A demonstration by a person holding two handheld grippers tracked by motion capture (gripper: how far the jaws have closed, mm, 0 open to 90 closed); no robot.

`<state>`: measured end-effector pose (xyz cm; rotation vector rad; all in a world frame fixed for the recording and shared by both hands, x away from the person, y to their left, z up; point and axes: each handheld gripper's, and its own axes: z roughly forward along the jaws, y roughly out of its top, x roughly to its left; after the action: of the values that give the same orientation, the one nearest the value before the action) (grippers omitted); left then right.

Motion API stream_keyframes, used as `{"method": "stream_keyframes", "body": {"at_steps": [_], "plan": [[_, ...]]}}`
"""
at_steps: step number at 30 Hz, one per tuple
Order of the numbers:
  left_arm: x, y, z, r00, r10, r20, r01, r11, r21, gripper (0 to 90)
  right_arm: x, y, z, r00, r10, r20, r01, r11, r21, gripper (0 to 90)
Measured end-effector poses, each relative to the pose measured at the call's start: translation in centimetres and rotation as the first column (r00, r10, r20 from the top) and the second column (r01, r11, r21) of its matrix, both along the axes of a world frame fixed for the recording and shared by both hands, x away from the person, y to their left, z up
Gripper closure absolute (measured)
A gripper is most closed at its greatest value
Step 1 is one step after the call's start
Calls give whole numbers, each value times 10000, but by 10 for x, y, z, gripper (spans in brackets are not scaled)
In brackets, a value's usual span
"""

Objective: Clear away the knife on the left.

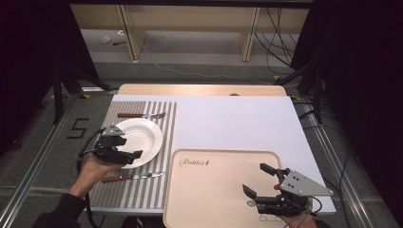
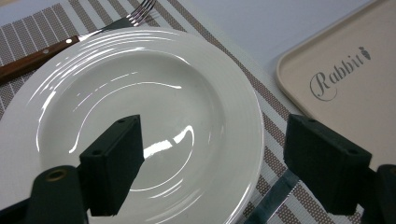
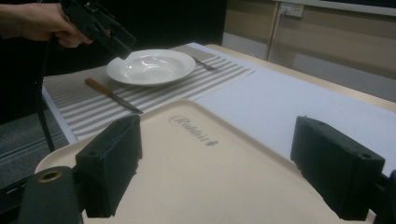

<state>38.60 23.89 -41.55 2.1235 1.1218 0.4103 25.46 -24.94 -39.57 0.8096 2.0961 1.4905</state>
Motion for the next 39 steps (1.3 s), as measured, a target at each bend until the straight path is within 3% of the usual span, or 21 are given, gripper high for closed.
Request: {"method": "stream_keyframes", "body": {"at_steps": [7,13,15,18,20,22,23,25,27,33,39], "plan": [[-5,0,10,9976,-612,-322,634,9953,732,201,0,0,0,10000,3,6,-3,10000,-13,175],[-10,0,14,9865,-1409,-830,1483,9847,917,207,0,0,0,10000,-12,-2,12,10000,-15,175],[-14,-2,14,9754,-1878,-1152,2002,9738,1079,208,0,0,0,10000,-7,-10,7,10000,-19,175],[-19,-5,14,9655,-2160,-1456,2361,9617,1390,213,0,0,0,10000,-7,-11,7,10000,-9,175],[-23,-6,12,9454,-2560,-2016,2884,9454,1516,215,0,0,0,10000,-9,-12,9,10000,-22,175],[-24,-7,9,9344,-2672,-2358,3104,9352,1705,215,0,0,0,10000,-5,-14,5,10000,-20,175],[-25,-6,7,9254,-2811,-2542,3300,9276,1754,216,0,0,0,10000,-7,-9,7,10000,-21,175],[-26,-5,3,9147,-2907,-2806,3455,9229,1699,225,0,0,0,10000,-10,-9,10,10000,-26,175],[-26,-5,1,9113,-2905,-2919,3499,9199,1771,234,0,0,0,10000,-6,-7,6,10000,-28,175],[-28,-6,-2,8916,-3071,-3329,3819,9049,1880,237,0,0,0,10000,-5,-14,5,10000,-37,175],[-27,-4,-12,8743,-2888,-3900,3910,8952,2137,245,0,0,0,10000,0,-1,0,10000,-36,175]]}}
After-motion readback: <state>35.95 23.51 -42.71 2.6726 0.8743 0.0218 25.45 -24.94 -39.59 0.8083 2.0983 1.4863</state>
